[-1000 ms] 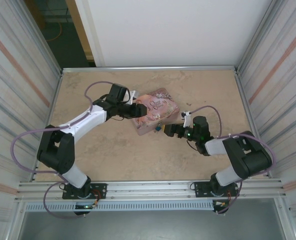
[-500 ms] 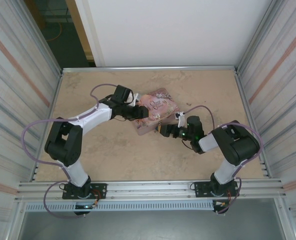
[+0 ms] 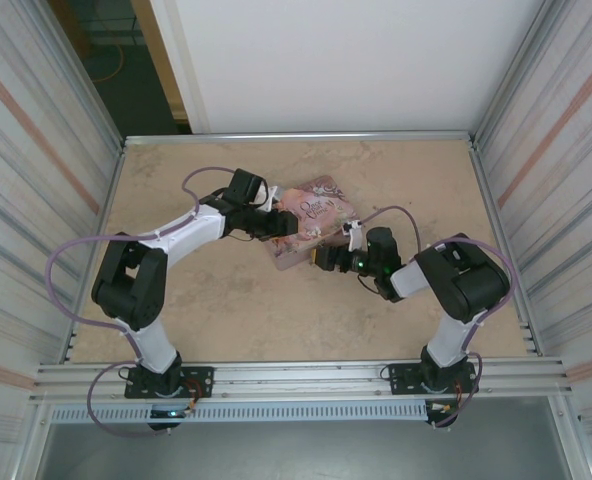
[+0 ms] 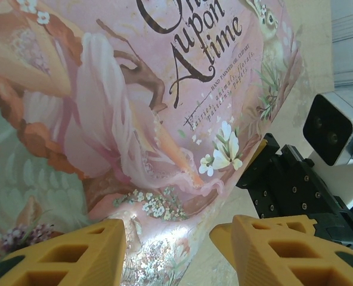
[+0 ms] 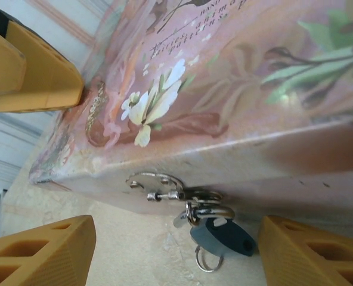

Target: Unlock the padlock with the key

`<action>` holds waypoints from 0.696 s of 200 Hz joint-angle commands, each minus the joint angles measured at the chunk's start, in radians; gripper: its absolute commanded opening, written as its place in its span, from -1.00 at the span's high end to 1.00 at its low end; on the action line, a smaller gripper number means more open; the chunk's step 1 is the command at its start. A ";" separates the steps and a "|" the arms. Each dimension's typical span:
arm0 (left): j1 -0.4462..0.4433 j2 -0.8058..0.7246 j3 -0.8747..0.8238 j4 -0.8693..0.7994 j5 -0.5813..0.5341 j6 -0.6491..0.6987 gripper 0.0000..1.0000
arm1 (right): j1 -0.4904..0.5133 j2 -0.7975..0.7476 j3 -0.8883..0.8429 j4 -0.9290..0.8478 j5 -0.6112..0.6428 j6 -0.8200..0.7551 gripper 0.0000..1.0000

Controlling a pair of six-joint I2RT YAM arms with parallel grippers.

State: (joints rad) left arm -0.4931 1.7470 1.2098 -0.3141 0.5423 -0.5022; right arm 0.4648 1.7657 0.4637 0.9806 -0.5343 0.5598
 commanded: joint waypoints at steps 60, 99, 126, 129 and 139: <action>-0.005 0.035 0.006 -0.037 0.006 -0.012 -0.01 | 0.008 0.029 0.052 0.016 -0.083 -0.047 -0.30; -0.005 0.037 0.005 -0.042 0.004 -0.011 -0.01 | 0.008 0.028 0.051 0.018 -0.111 -0.056 -0.23; -0.005 0.037 0.005 -0.043 0.004 -0.011 -0.01 | 0.008 0.026 0.050 0.019 -0.124 -0.064 -0.17; -0.005 0.037 0.004 -0.043 0.004 -0.011 -0.01 | 0.008 0.026 0.049 0.019 -0.125 -0.066 -0.16; -0.005 0.037 0.004 -0.045 0.002 -0.010 -0.01 | 0.008 0.024 0.049 0.019 -0.132 -0.067 -0.15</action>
State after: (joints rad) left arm -0.4931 1.7489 1.2098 -0.3134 0.5426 -0.5049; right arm 0.4652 1.7828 0.4892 0.9745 -0.6071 0.5297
